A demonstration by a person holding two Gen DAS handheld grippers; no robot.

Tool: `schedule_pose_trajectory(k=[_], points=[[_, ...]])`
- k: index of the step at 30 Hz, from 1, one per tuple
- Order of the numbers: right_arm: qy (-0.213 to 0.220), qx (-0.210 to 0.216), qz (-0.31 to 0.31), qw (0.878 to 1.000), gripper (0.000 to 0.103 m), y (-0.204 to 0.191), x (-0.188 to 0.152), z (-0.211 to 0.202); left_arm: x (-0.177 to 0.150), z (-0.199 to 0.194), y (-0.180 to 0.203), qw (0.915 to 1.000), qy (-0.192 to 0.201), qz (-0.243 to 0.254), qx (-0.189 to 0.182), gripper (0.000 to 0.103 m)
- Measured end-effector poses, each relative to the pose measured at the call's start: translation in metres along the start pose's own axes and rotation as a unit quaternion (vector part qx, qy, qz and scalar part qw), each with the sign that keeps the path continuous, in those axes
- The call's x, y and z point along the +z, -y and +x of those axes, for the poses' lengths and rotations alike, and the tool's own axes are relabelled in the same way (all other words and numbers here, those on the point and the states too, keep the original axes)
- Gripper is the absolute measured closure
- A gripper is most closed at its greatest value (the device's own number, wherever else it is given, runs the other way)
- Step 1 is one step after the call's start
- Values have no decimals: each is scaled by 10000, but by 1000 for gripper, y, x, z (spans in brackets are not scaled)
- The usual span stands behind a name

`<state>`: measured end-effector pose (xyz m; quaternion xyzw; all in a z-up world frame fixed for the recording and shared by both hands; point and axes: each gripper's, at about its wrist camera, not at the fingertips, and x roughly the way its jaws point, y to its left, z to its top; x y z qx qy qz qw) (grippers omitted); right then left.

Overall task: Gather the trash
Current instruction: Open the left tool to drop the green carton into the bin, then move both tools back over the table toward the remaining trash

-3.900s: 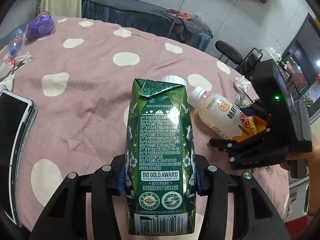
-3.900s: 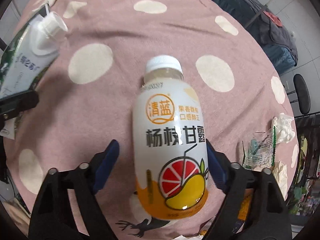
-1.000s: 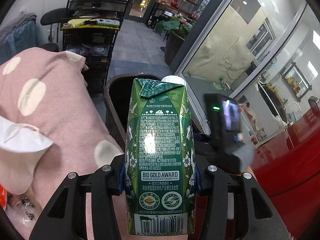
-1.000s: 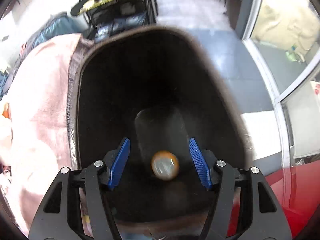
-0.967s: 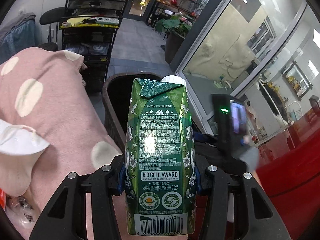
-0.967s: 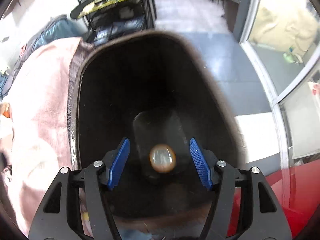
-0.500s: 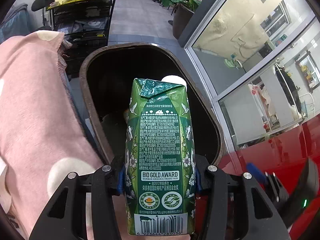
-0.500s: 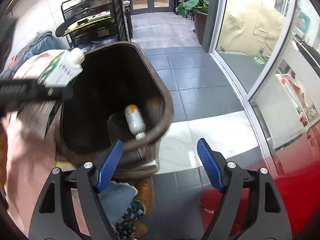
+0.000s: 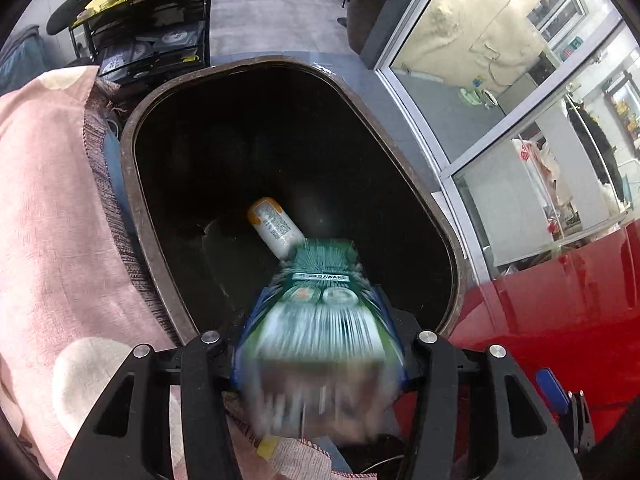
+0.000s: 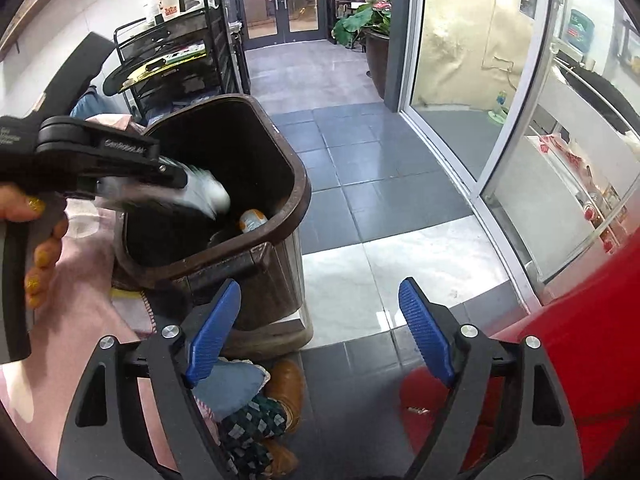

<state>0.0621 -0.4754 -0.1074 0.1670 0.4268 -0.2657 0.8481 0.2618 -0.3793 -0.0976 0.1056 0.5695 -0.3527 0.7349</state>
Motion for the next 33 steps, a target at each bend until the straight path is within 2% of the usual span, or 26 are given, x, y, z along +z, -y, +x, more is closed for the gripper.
schedule_pose_trajectory(k=[2, 7, 11, 17, 22, 26, 29, 33], points=[[39, 5, -5, 10000, 22, -1, -1, -3, 1, -1, 2, 10000, 25, 15, 46, 31], [86, 13, -35, 10000, 22, -3, -4, -6, 3, -10, 6, 9992, 170, 243, 279, 21], [178, 90, -37, 9998, 22, -8, -6, -10, -4, -24, 5, 9969, 407, 449, 502, 20], [364, 296, -38, 9989, 20, -16, -7, -18, -30, -72, -8, 9905, 1165, 523, 504, 15], [516, 536, -126, 9971, 20, -32, -6, -27, -59, -123, -18, 9790, 1883, 610, 494, 8], [629, 751, -287, 9948, 20, -48, -6, -37, -82, -159, -32, 9700, 2351, 488, 382, 6], [757, 881, -464, 9921, 20, -63, -6, -47, -99, -177, -41, 9635, 2609, 431, 422, 6], [887, 1095, -556, 9885, 19, -81, -7, -59, -118, -191, -56, 9588, 2775, 323, 514, 6]])
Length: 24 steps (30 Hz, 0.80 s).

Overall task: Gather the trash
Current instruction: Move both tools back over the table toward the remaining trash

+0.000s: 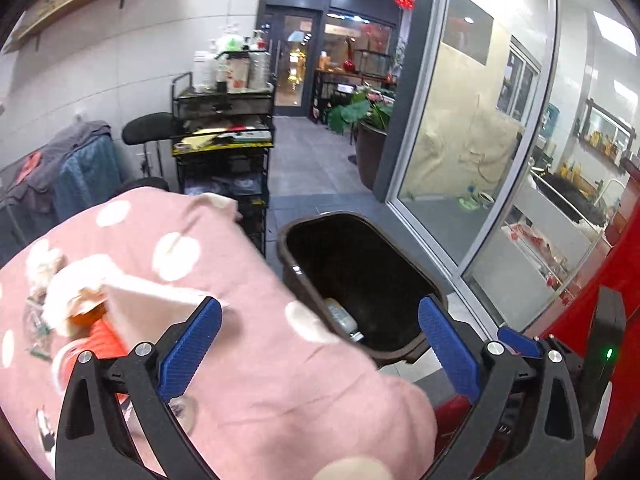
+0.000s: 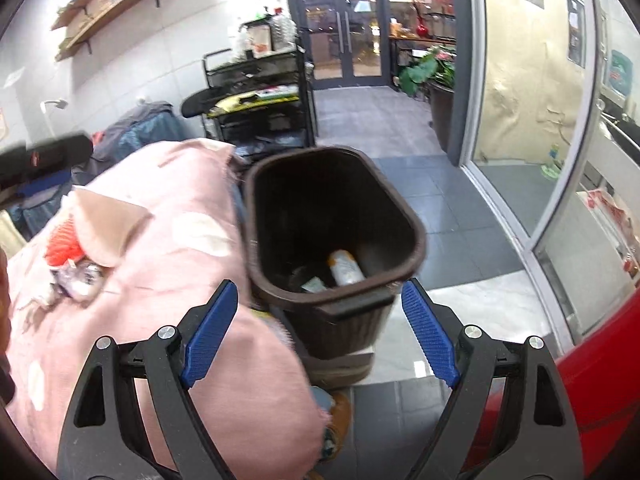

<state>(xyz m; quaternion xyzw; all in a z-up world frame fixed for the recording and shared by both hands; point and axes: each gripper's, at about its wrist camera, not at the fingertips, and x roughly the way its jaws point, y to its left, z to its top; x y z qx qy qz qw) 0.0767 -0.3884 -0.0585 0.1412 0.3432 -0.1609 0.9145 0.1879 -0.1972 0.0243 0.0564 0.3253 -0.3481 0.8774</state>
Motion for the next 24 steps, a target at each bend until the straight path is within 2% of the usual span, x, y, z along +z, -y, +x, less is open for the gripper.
schedule_pose_trajectory(k=[6, 12, 16, 19, 24], points=[[55, 275, -219, 9994, 18, -31, 3, -6, -25, -33, -28, 9987, 250, -140, 426, 6], [27, 724, -464, 9963, 18, -66, 2, -7, -49, -64, -66, 9945, 404, -623, 736, 6], [21, 998, -654, 9929, 18, -93, 3, -8, -65, -87, -91, 9888, 561, -864, 1084, 6], [22, 1190, -830, 9894, 18, -118, 3, -9, -81, -103, -111, 9818, 605, -1034, 1475, 6], [-39, 1477, -1109, 9828, 18, -157, 1, -9, -111, -121, -149, 9713, 495, -1470, 1806, 6]])
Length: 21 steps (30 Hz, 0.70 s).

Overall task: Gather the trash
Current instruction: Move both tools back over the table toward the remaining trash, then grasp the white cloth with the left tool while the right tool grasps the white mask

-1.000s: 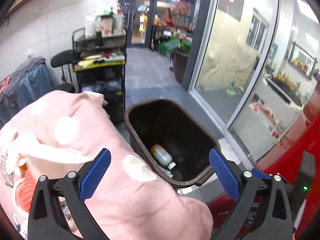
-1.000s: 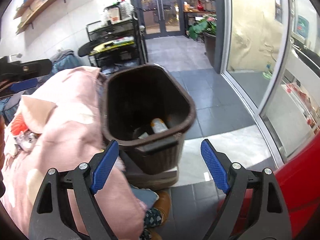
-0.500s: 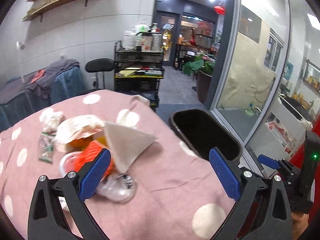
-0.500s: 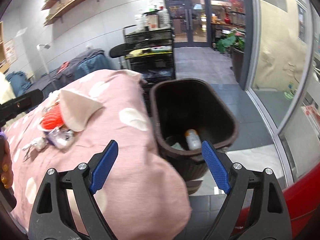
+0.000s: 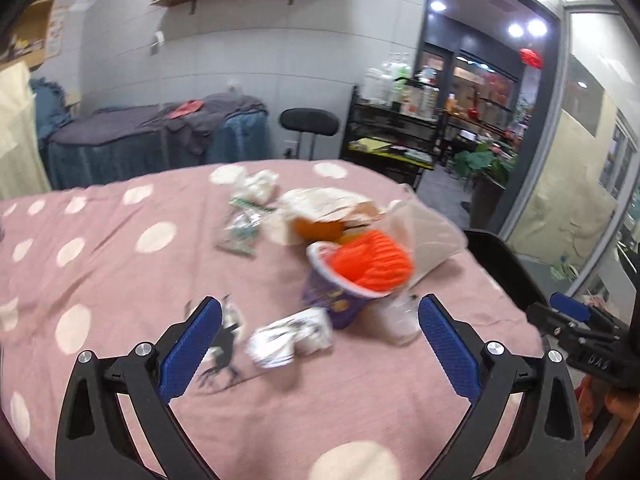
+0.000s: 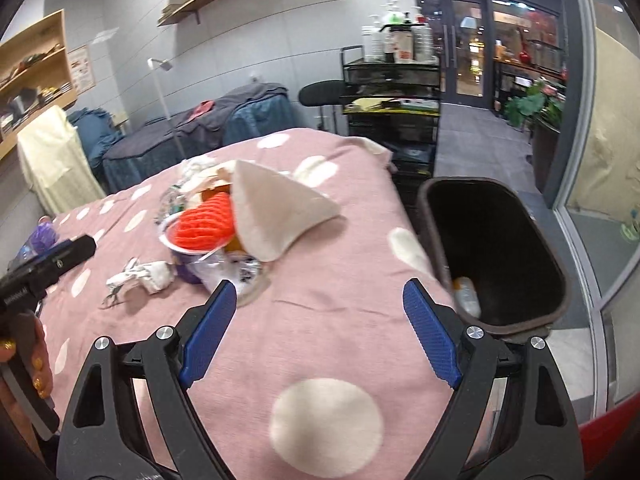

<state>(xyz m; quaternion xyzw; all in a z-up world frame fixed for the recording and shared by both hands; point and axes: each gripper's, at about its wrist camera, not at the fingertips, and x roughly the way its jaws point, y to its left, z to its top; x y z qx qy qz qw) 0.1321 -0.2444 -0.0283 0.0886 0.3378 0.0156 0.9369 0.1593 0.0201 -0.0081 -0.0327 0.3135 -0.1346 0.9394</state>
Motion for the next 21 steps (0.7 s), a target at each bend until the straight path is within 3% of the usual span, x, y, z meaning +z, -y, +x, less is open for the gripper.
schedule_pose_trajectory(k=[3, 6, 12, 13, 17, 21], points=[[-123, 223, -168, 9995, 18, -19, 4, 10, -9, 1, -29, 9993, -159, -234, 236, 6], [-219, 339, -405, 9984, 18, -37, 8, 21, -15, 5, -58, 9973, -358, -494, 406, 13], [-420, 544, -485, 9965, 18, -55, 19, 45, -26, 15, -84, 9945, -708, -651, 411, 21], [-395, 516, -501, 9966, 18, -55, 23, 48, -27, 16, -86, 9941, -741, -682, 391, 26], [-368, 333, -733, 9961, 19, -53, 50, 70, -26, 19, -83, 9949, -785, -623, 131, 26], [-368, -1, -924, 9950, 28, -41, 77, 94, -21, 29, -65, 9954, -931, -80, -208, 25]])
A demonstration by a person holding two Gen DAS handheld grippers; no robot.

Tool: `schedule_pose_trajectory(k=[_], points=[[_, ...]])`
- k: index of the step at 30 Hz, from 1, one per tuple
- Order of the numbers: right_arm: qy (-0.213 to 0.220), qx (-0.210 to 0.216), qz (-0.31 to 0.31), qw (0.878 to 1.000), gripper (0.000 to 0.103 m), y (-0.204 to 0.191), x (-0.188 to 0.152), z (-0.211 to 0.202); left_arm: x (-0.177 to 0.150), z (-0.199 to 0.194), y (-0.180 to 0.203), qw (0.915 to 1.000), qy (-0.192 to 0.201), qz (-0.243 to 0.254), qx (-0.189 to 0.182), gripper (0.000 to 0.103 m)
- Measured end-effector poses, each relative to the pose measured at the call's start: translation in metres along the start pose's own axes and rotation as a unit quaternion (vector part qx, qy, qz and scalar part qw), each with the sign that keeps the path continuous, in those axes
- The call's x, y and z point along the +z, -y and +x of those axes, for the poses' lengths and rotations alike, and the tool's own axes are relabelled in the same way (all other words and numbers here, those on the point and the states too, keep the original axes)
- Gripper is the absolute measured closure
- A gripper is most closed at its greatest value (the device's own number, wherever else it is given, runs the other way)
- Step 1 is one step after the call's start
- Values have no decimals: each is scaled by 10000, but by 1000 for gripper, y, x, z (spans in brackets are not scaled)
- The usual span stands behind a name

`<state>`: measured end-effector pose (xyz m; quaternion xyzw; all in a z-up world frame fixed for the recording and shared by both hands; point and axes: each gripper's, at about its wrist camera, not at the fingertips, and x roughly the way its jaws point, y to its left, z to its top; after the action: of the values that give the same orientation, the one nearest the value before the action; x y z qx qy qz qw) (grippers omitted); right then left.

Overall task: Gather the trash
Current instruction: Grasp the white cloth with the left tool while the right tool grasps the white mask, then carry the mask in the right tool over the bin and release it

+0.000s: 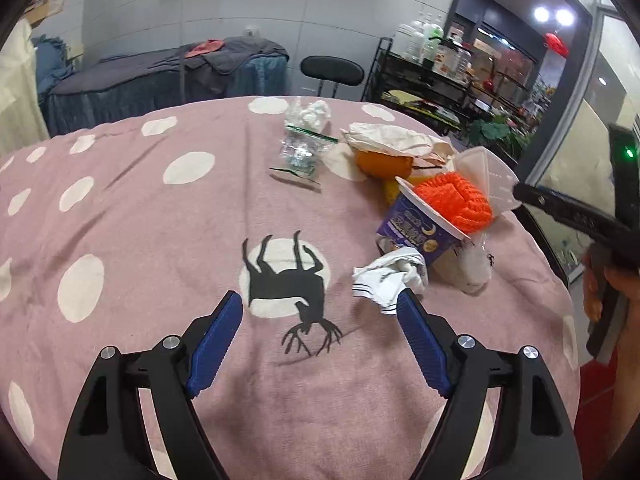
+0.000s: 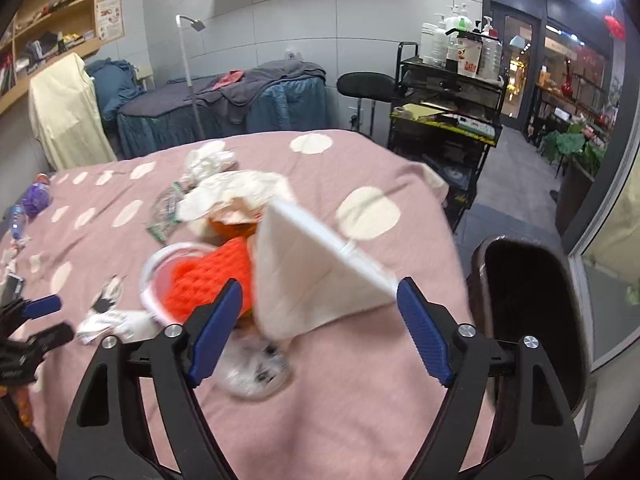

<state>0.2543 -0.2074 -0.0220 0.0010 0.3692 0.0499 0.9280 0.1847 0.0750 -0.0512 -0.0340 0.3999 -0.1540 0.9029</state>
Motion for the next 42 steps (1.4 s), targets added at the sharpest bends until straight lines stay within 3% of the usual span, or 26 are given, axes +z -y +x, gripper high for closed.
schedule_pose_trajectory(k=[5, 7, 10, 15, 17, 21, 31, 42], points=[[-480, 76, -41, 9988, 58, 15, 8, 36, 8, 23, 17, 9974, -306, 615, -214, 25], [-562, 84, -50, 9984, 77, 17, 5, 43, 10, 33, 25, 9954, -381, 846, -248, 25], [-546, 154, 13, 9984, 90, 18, 0, 45, 14, 47, 35, 9924, -437, 1123, -253, 29], [-492, 240, 295, 9981, 95, 24, -4, 38, 15, 55, 38, 9923, -553, 952, -570, 70], [-442, 299, 392, 9978, 95, 26, -5, 32, 13, 53, 38, 9929, -535, 899, -560, 74], [-278, 350, 478, 9979, 98, 28, -9, 14, 5, 43, 36, 9947, -473, 729, -551, 77], [112, 446, 687, 9966, 100, 34, -24, -29, 8, -9, 41, 9978, 134, 388, -513, 77], [559, 185, 1038, 9929, 100, 75, -34, -71, 25, -18, 103, 9926, 467, 673, -898, 77]])
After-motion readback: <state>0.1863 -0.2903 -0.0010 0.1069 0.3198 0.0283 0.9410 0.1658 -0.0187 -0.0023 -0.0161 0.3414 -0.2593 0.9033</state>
